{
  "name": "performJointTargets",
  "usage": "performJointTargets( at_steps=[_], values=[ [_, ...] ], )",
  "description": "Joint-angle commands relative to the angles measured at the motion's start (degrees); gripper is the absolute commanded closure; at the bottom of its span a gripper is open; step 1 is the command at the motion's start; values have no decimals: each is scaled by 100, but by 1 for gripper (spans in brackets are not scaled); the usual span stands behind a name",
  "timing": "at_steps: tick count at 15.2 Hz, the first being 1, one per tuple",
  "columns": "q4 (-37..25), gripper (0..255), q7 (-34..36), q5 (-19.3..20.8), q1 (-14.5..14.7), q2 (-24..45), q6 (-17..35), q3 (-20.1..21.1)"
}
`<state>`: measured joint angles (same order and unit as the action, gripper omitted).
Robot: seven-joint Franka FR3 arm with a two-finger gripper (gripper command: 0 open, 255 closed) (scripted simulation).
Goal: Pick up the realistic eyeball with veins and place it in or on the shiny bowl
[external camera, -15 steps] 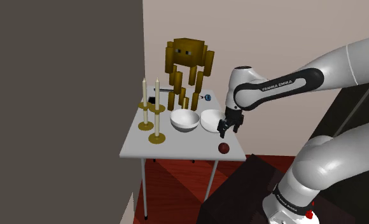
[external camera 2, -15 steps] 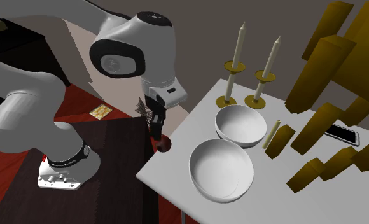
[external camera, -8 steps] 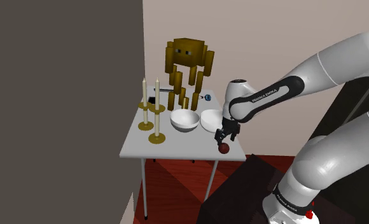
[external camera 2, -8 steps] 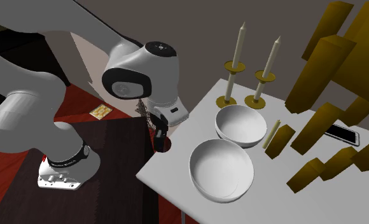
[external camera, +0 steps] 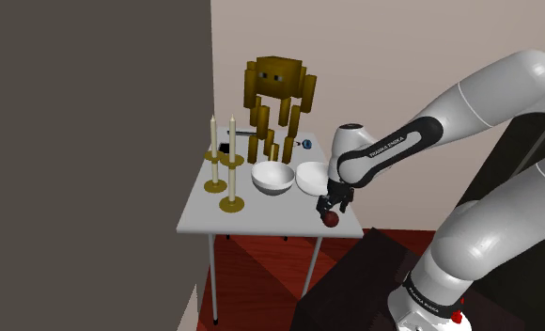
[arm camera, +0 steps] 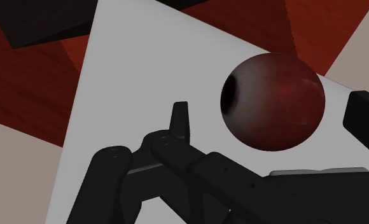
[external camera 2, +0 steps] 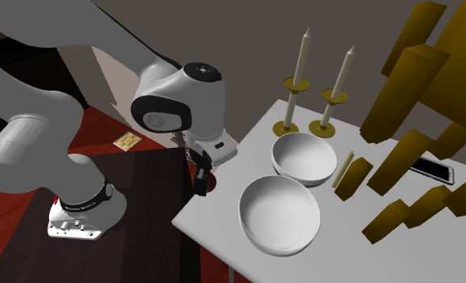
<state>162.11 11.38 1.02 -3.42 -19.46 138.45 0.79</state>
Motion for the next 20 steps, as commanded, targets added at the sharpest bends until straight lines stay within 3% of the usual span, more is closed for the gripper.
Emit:
performJointTargets(
  at_steps=[1, 3, 4, 13, 20],
  values=[
    [0, 0, 0, 0, 0, 2, 3, 0],
    [0, 0, 0, 0, 0, 1, 2, 0],
    [0, 255, 0, 0, 0, 1, 2, 0],
    [0, 255, 0, 0, 0, 2, 3, 0],
    [-204, 255, -20, -18, 10, -541, -745, -7]
  ],
)
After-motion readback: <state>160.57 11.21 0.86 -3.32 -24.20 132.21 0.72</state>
